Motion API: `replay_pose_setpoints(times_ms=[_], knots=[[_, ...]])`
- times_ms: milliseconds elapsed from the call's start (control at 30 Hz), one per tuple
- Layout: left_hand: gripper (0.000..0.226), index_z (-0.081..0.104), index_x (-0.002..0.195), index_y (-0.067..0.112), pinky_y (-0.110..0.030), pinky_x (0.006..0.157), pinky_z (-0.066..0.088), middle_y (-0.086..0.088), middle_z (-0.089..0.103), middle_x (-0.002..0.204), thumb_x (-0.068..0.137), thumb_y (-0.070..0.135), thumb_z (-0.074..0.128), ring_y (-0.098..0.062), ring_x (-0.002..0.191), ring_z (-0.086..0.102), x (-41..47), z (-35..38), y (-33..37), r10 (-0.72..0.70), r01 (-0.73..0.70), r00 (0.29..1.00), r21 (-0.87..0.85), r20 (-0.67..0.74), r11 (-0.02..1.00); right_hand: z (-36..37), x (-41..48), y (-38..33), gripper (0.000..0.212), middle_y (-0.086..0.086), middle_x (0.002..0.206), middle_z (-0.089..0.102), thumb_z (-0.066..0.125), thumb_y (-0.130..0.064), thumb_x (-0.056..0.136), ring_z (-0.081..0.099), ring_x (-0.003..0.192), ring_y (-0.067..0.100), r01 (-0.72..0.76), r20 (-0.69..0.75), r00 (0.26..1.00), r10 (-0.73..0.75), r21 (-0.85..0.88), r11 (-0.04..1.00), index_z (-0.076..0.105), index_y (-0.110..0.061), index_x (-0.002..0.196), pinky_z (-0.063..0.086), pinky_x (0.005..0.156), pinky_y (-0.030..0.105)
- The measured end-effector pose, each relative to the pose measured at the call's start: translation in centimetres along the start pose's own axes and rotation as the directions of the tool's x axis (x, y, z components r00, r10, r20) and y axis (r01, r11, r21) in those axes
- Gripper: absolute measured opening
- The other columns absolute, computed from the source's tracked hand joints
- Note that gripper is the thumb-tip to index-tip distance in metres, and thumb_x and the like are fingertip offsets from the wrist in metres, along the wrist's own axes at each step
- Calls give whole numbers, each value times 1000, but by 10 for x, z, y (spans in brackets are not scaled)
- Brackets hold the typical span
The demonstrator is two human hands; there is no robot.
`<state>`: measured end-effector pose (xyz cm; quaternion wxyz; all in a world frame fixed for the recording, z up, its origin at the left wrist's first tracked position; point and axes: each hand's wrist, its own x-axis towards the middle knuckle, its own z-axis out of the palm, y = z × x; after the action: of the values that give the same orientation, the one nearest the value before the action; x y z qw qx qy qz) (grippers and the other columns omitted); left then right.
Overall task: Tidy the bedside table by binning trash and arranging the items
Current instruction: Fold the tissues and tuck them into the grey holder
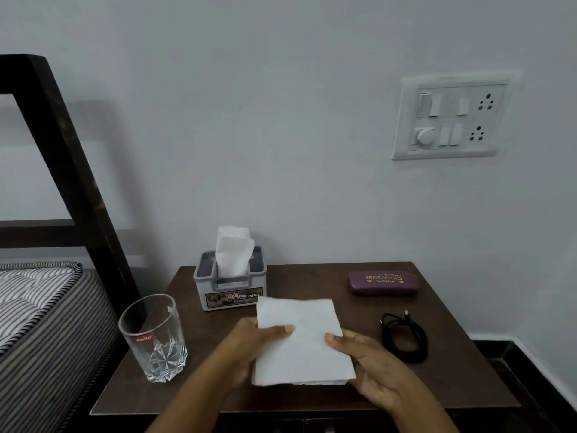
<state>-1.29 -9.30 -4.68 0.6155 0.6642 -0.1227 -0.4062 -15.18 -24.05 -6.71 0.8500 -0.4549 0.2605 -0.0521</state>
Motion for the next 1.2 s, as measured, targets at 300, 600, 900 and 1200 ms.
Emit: replay_pose_setpoints(times_ms=[300,600,900,1200], knots=[[23,68,103,3,-25,67,57,-13,74,100,83,-5,60,-20,87,72,18,-18,-29,-38,39,996,-10,82,999,-16,19,-2,27,15,105,72,53,6,88,67,100,31,-48,-97,995,25,-246,968,65,-7,108,56,84,41],[37,72,60,8,-22,61,56,-10,76,86,84,-12,53,-15,78,72,13,-17,-28,52,-52,996,1,75,999,-15,24,3,23,14,104,71,51,13,85,68,88,28,-28,-158,987,-20,-297,954,72,3,86,56,76,40],[28,73,76,7,-23,65,56,-11,74,95,84,-11,52,-17,82,71,6,-17,-34,55,-44,992,-93,118,995,-10,16,5,47,25,105,67,31,10,86,63,97,40,-8,-185,980,-71,-396,918,63,-8,57,54,71,39],[56,56,114,9,-29,62,56,-11,67,98,90,52,31,-19,74,67,7,-27,-12,-310,334,839,26,447,942,-15,1,-5,38,23,101,70,30,11,83,66,89,33,63,36,998,-53,-442,895,55,-7,61,53,69,32]])
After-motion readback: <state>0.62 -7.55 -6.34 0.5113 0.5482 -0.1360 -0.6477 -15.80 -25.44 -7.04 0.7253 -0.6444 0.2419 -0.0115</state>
